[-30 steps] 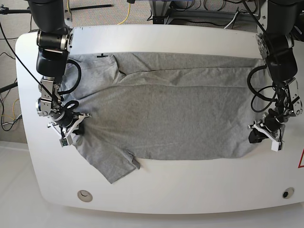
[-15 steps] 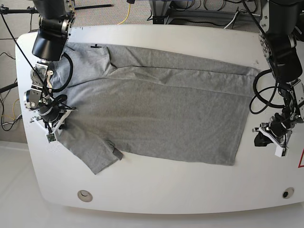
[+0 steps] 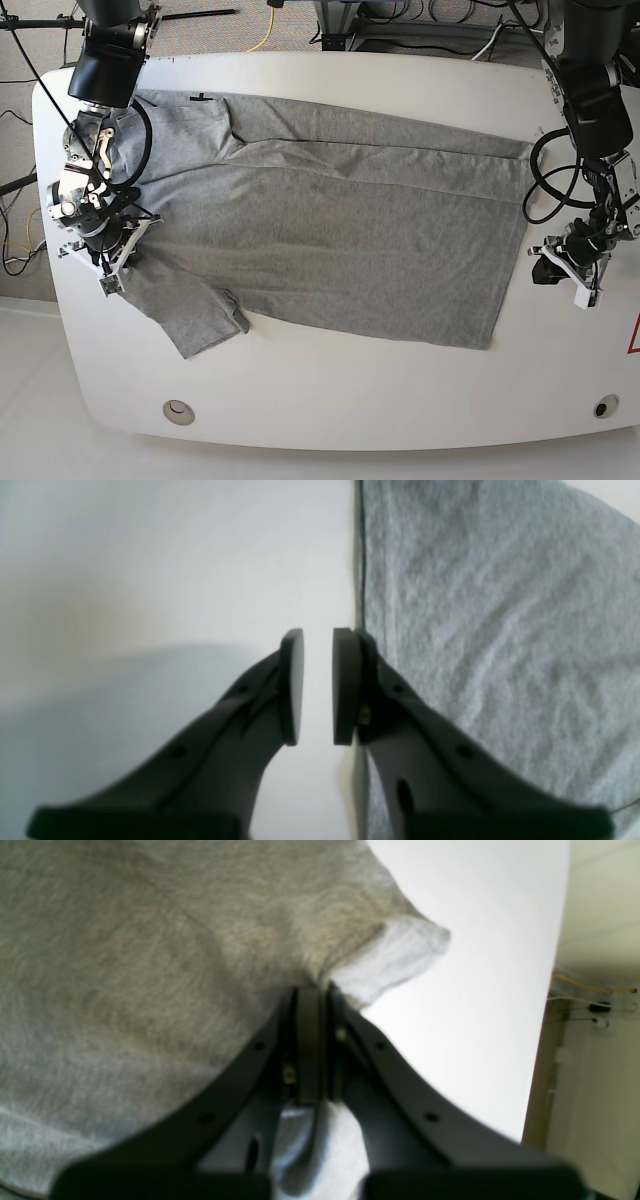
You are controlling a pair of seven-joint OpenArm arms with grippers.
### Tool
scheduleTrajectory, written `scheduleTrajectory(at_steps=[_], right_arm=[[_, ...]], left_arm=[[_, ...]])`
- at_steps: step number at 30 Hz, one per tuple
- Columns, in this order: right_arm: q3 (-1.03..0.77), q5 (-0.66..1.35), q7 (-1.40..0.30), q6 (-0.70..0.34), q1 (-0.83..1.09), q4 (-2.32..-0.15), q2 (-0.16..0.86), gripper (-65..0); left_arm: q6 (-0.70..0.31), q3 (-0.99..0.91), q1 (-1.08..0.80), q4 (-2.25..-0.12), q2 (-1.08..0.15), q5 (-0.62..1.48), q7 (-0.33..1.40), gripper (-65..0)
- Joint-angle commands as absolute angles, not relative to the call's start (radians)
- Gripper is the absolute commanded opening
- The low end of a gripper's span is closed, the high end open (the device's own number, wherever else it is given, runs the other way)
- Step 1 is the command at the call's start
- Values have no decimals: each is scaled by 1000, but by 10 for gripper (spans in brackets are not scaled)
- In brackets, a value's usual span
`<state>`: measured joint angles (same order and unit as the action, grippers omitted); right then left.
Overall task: Fold the T-shirt properly
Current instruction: 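Lift the hem edge with both grippers and pull the shirt taut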
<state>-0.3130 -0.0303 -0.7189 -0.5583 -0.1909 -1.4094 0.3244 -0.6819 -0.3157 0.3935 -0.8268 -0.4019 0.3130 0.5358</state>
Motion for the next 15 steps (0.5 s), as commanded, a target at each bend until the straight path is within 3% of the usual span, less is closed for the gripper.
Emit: scheduleTrajectory(at_steps=[1,6,15], right_arm=[[-317,-39,-705,-555,-211,-1428,318,-650],[-314,-38,-705,-555,-209,-1428,303,-650],[-312,-38,-704,-555,-209,-1428,302,-650]], left_arm=[[-684,-317,420,-846,-417,331,476,-571],[-680,-311,423,-843,-412,329,441,-553],[-679,-229,466,-840,-369,329,358,-280]])
